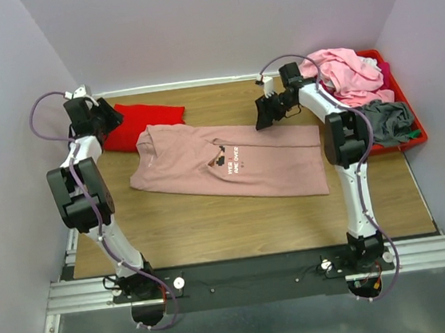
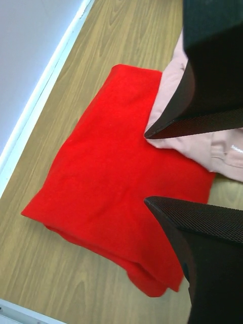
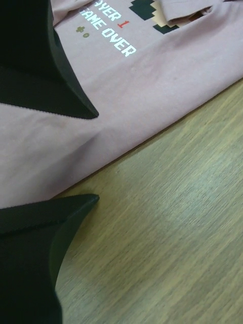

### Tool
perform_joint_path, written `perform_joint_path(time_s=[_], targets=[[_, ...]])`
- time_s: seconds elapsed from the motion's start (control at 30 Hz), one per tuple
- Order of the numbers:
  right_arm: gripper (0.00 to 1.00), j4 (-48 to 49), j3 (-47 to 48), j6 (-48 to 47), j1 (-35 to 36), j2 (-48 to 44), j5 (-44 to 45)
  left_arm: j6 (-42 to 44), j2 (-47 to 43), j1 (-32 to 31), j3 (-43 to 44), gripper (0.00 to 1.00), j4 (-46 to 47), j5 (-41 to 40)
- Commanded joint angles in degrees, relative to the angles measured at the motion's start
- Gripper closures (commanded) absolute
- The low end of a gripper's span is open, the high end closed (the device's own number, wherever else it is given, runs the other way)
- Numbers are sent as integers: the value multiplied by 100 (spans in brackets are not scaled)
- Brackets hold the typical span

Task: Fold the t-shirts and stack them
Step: Fold the tshirt

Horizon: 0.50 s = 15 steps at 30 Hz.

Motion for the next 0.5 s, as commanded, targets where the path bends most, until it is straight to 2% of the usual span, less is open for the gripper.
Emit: perform_joint_path(time_s=[0.0,0.2,0.27,0.3,0.33,0.47], targets=[[35,13,-77,-53,7,106,161,170,378,23,281,44,-117,238],[40,4,-305,-106,-2,62,99,187,704,31,509,45,-90,502],[49,-5,-331,-97,-11,36,82,152,932,14,658,46,-108,555],[49,-5,-349,-97,-28,36,73,143,933,14,694,46,-117,521],[55,-5,-349,-97,-37,44,64,126,1046,14,781,46,-134,468],[64,-13,-358,-79,-55,53,38,134,1319,5,1010,49,-319,222]])
